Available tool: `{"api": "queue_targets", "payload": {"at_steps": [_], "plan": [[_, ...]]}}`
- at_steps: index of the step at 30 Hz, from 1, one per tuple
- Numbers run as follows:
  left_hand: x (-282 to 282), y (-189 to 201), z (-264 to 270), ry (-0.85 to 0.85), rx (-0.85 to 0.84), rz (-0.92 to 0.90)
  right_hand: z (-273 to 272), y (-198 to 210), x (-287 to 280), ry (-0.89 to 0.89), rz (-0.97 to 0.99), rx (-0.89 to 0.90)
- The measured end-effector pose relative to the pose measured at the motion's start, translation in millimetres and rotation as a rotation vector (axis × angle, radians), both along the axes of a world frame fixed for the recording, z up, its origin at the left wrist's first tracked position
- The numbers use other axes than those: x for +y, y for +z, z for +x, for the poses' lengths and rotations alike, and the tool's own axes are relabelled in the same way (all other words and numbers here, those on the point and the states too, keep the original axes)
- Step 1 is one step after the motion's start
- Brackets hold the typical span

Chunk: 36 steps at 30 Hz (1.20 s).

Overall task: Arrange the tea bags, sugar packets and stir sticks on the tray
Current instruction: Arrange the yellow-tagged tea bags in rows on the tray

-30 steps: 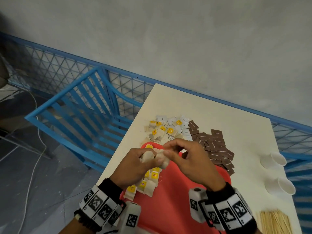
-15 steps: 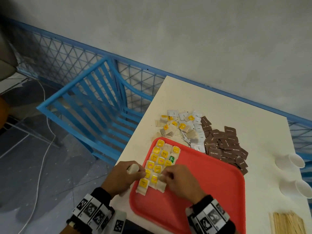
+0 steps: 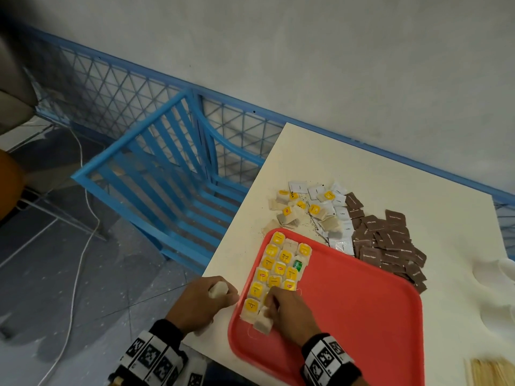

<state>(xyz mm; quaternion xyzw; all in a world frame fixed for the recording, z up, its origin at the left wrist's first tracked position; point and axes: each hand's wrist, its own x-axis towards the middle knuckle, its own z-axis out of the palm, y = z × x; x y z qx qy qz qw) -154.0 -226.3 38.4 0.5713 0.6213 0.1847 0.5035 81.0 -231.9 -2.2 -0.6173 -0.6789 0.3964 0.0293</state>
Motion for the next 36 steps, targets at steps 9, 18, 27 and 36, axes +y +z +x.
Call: {"api": "queue_targets", "payload": {"at_steps": [9,18,27,36], "plan": [[3.0,9.5,8.1,-0.005,-0.06,-0.003,-1.2,7.4,6.3,-0.002,0.101,-0.039],[-8.6,-6.1,22.5,-0.211,0.032,-0.079,-0.1,11.3,-34.5,0.29,0.061,-0.093],[3.9,30.6,48.5,0.254,-0.674,-0.432,17.9,37.8,-22.9,0.042,0.204,0.094],[22.5,53.3,115.9,0.566,-1.146,-0.619,26.1,130.7,-28.9,-0.07,0.427,0.359]]}}
